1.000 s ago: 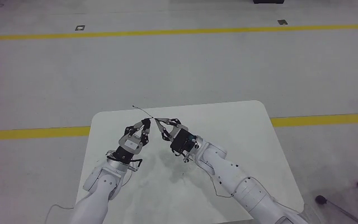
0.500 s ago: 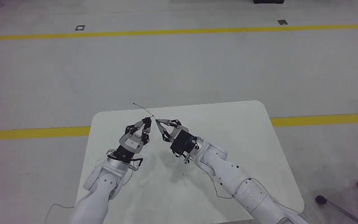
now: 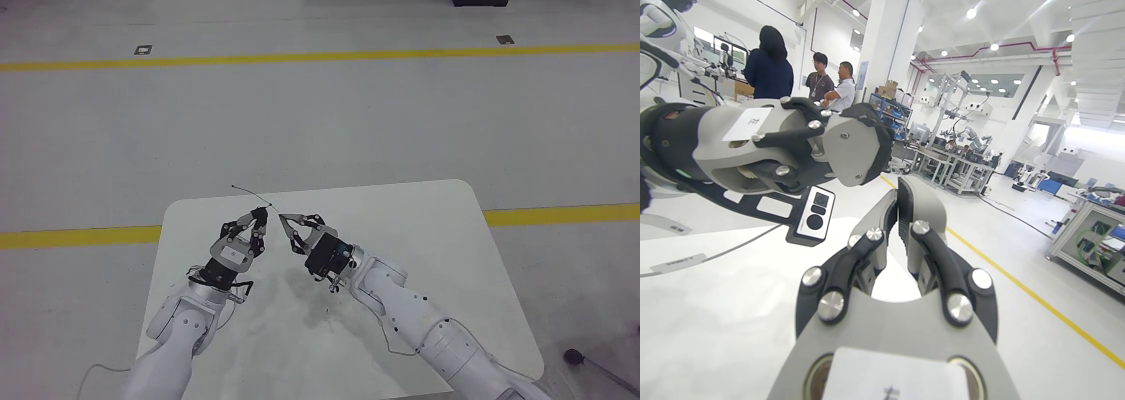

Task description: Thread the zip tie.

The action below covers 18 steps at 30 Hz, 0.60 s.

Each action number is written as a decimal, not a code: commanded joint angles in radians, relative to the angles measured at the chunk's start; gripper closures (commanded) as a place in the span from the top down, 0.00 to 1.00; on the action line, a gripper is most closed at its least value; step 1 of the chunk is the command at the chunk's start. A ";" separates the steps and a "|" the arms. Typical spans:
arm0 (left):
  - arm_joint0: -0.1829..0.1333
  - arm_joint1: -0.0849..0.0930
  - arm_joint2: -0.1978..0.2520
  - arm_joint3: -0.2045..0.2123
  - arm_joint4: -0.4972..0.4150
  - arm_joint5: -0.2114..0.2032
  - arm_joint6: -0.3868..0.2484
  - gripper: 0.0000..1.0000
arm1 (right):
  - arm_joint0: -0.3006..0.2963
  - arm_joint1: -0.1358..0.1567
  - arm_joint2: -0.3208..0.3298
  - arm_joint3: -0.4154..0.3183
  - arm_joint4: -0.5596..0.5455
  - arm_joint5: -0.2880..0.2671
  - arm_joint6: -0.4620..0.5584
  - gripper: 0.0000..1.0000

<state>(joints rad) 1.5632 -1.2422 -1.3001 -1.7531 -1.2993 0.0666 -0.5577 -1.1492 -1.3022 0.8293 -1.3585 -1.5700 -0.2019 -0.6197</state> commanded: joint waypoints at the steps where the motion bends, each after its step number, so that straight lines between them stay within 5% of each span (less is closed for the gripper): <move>1: 0.001 0.000 0.000 0.001 0.001 0.001 -0.001 0.00 | -0.001 0.000 0.003 -0.002 0.000 0.001 -0.001 0.00; 2: 0.001 0.000 0.000 0.001 0.001 0.001 -0.001 0.00 | -0.002 -0.001 0.005 -0.004 0.002 0.001 -0.001 0.21; 3: 0.001 0.000 0.000 0.001 0.001 0.001 -0.001 0.00 | -0.003 -0.001 0.006 -0.007 0.004 0.002 0.001 0.63; 4: 0.002 0.000 0.000 0.001 0.001 0.000 -0.001 0.00 | -0.004 -0.002 0.008 -0.010 0.004 0.002 0.002 0.88; 5: 0.002 0.000 0.000 0.001 0.001 0.000 -0.001 0.00 | -0.005 -0.002 0.009 -0.012 0.003 0.002 0.003 1.00; 10: 0.002 0.001 -0.003 0.005 0.011 -0.005 -0.001 0.00 | -0.010 -0.005 0.014 -0.020 0.003 -0.002 0.005 1.00; 18: 0.002 0.002 0.001 0.009 0.037 -0.015 -0.007 0.00 | -0.014 -0.010 0.020 -0.026 0.002 -0.002 0.008 0.58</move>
<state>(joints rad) 1.5657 -1.2406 -1.2999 -1.7441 -1.2667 0.0536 -0.5640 -1.1628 -1.3116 0.8486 -1.3832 -1.5675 -0.2050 -0.6118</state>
